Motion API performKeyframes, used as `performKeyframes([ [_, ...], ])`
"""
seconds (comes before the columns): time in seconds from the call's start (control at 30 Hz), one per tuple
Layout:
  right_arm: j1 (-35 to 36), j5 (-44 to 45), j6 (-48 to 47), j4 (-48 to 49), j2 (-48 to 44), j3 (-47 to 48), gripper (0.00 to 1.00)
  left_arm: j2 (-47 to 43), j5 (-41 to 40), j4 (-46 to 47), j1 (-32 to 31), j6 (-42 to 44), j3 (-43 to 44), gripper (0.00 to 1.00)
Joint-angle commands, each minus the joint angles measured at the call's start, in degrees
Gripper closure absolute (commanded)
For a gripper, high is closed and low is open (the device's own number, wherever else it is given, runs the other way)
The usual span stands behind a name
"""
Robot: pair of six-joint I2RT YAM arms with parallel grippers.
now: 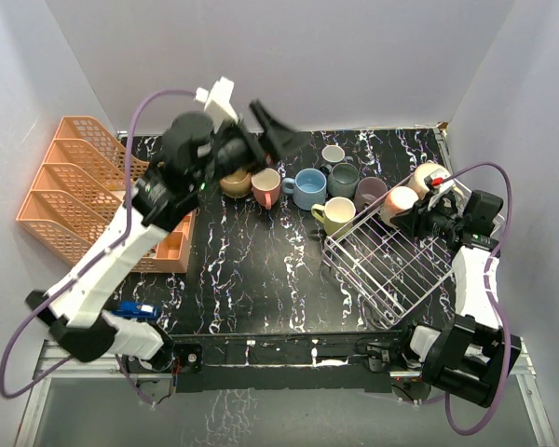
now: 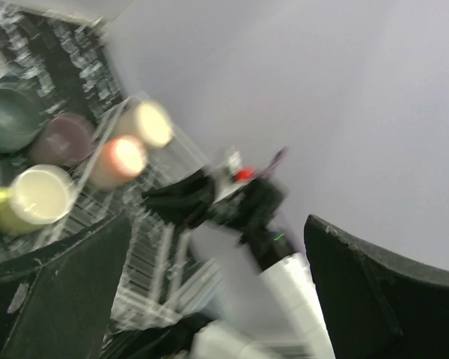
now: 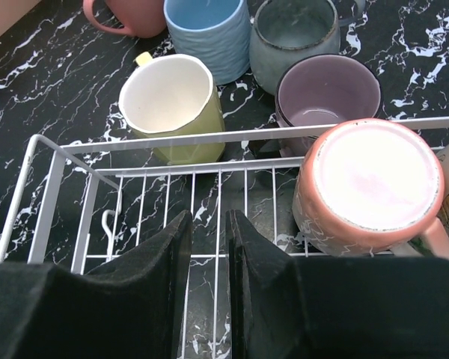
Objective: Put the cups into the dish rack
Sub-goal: Pick up the cup at the center of the board.
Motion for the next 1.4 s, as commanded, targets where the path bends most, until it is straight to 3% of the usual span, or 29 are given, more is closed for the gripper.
performKeyframes([
  [0.0, -0.6, -3.9, 0.3, 1.9, -2.7, -0.3, 0.72, -16.3, 4.5, 19.0, 0.4, 19.0, -28.8, 0.03],
  [0.1, -0.6, -6.0, -0.3, 1.4, -3.4, -0.6, 0.71, -21.9, 4.6, 20.3, 1.4, 27.2, -42.4, 0.04],
  [0.2, -0.6, -7.2, -0.5, 1.1, -4.1, -0.5, 0.70, -21.1, 1.2, 14.6, 1.9, 31.7, -47.5, 0.13],
  [0.3, -0.6, -7.7, -0.4, 1.0, -4.8, -0.7, 0.68, -18.0, -3.1, 10.4, 2.5, 33.3, -48.0, 0.22],
  [0.53, -0.6, -8.3, 1.2, 1.7, -5.7, -0.7, 0.65, -7.4, -14.1, 6.6, 3.2, 31.8, -43.6, 0.30],
  [0.73, -0.6, -8.6, 2.5, 3.0, -7.5, -1.2, 0.65, 4.9, -21.5, -1.2, 5.1, 33.4, -30.7, 0.27],
  [0.9, -0.6, -8.4, 2.9, 3.4, -8.0, -1.5, 0.65, 14.0, -9.7, -7.5, 12.7, 45.4, -18.6, 0.26],
  [1.03, -0.6, -8.3, 3.2, 3.8, -7.9, -1.6, 0.65, 24.0, -8.7, -17.4, 15.3, 51.4, -5.2, 0.36],
  [1.27, -0.6, -7.2, 3.2, 4.2, -7.5, -2.0, 0.65, 37.8, -5.7, -24.0, 16.5, 58.0, 11.5, 0.56],
  [1.37, -0.6, -6.4, 3.1, 4.3, -7.2, -2.0, 0.64, 42.9, -4.1, -26.6, 17.0, 60.0, 17.5, 0.59],
])
